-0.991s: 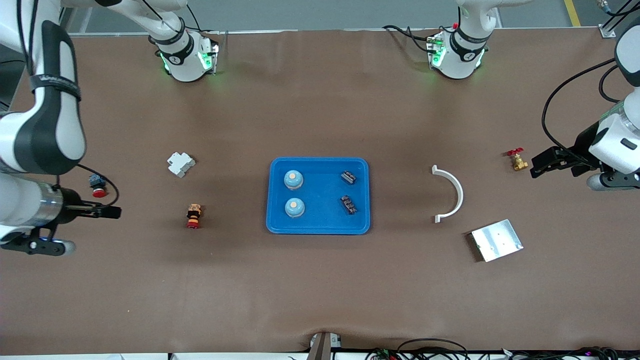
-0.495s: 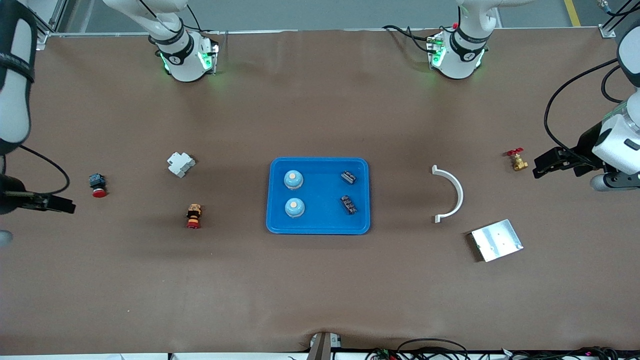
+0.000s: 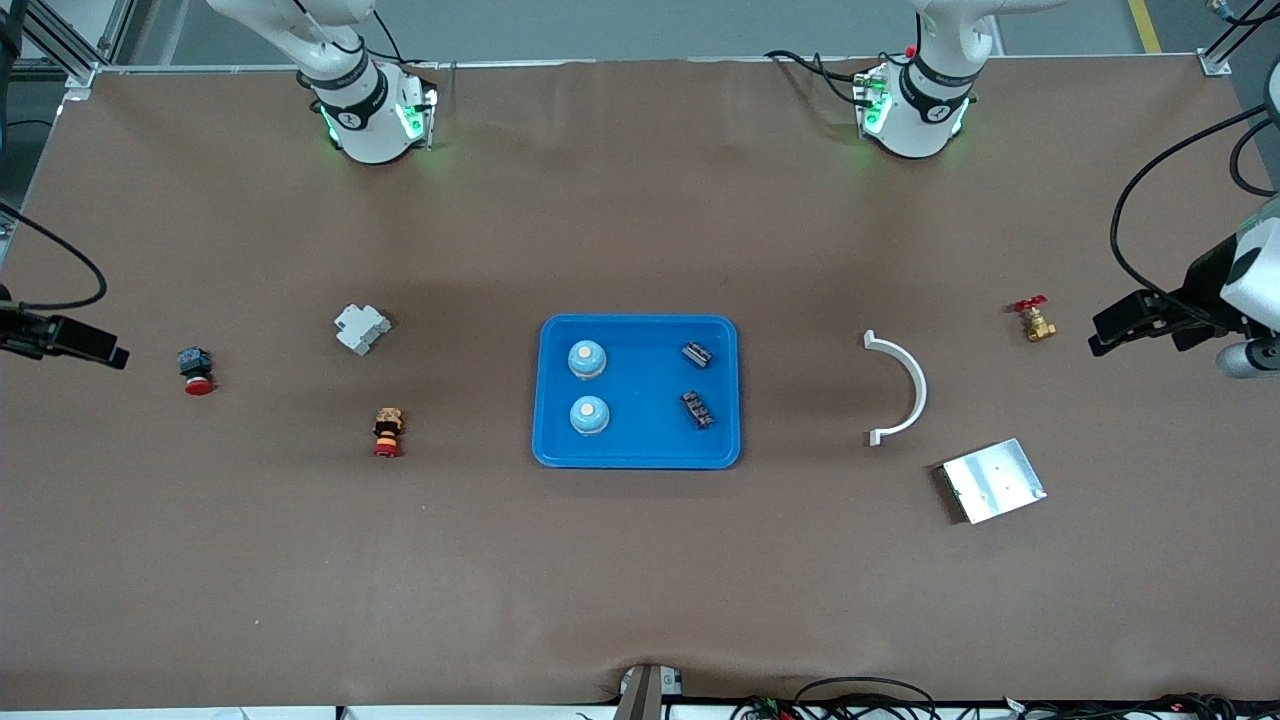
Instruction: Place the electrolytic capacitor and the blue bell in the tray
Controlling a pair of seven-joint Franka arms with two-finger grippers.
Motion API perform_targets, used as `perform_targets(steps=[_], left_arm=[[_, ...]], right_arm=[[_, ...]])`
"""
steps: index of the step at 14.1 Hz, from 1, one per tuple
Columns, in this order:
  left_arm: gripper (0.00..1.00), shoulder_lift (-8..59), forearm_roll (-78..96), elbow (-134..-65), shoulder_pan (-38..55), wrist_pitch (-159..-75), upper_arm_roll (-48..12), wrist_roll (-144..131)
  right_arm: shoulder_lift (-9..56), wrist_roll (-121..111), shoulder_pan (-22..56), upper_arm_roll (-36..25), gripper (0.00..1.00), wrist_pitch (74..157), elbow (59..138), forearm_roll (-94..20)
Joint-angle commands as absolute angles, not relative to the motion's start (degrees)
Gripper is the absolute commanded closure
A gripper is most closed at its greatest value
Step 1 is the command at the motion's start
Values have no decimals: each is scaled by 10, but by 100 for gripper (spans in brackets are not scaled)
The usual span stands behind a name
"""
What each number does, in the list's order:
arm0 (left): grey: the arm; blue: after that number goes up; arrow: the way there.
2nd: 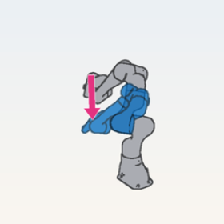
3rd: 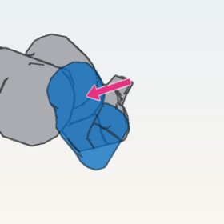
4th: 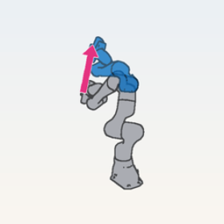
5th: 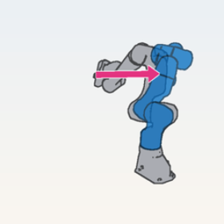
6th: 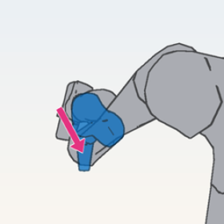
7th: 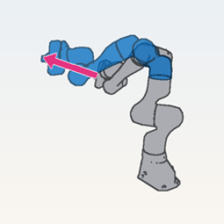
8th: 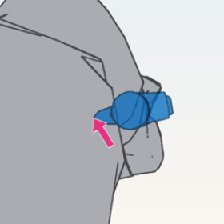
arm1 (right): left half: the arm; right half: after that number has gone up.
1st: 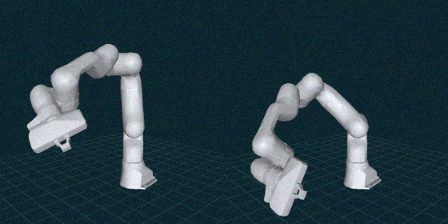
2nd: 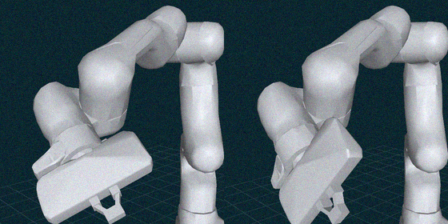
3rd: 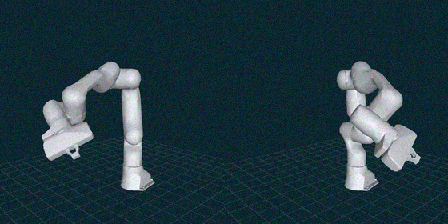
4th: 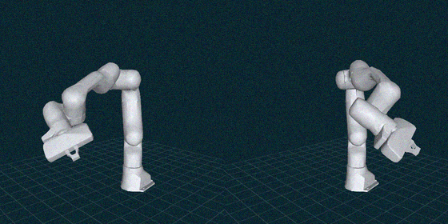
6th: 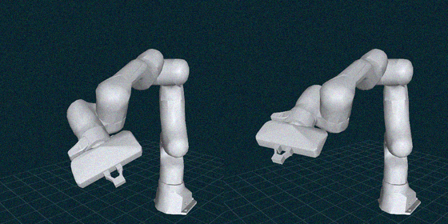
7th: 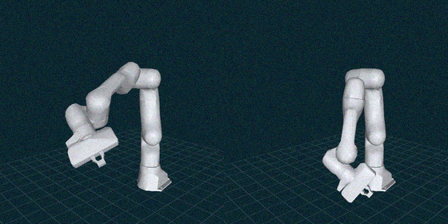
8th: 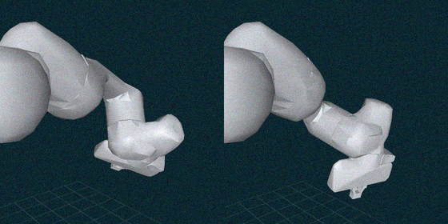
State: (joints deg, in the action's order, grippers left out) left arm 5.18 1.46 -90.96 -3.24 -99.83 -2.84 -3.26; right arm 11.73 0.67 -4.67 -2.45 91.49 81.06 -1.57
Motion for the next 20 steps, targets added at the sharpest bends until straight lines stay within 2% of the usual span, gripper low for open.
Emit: perform_targets(steps=[1,3,20], left_arm=[[0,30,20,-877,-38,-923,-30,-19],[0,6,24,-882,-35,-886,-33,-38],[0,13,18,-875,-37,-886,-44,-47]], right_arm=[[70,3,-58,-13,0,931,862,-25],[62,2,-57,-12,0,930,864,-25],[30,3,-57,-11,0,953,888,11]])
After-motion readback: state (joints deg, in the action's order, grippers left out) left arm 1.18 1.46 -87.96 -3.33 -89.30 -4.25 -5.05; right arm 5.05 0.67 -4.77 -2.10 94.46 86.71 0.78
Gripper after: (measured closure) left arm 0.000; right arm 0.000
